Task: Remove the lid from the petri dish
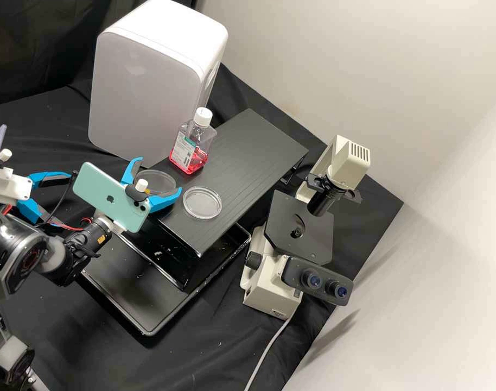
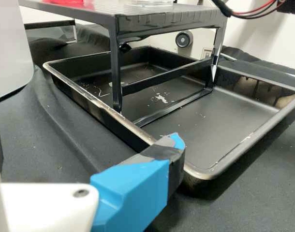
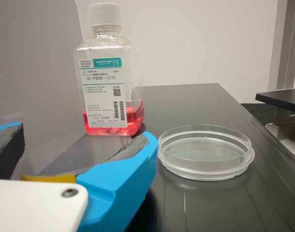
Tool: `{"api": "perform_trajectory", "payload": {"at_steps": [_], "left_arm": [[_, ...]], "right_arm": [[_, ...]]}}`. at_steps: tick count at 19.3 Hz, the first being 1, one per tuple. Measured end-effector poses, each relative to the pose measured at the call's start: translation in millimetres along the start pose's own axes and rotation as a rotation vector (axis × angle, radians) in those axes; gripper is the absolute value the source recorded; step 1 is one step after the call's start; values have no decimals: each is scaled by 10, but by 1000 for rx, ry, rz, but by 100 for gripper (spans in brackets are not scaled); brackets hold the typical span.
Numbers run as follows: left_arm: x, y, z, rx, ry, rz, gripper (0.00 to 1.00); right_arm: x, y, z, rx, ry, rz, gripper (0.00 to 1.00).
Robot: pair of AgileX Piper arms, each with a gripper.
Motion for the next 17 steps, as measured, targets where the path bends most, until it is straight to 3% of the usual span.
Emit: {"api": "perform_trajectory", "payload": {"at_steps": [16, 17], "left_arm": [[0, 0, 0, -1, 2, 0, 100], [-1, 1, -4, 6, 11, 3, 100]], "right_arm": [[6, 1, 31, -1, -13, 1, 100], [5, 4, 27, -1, -11, 2, 100]]}}
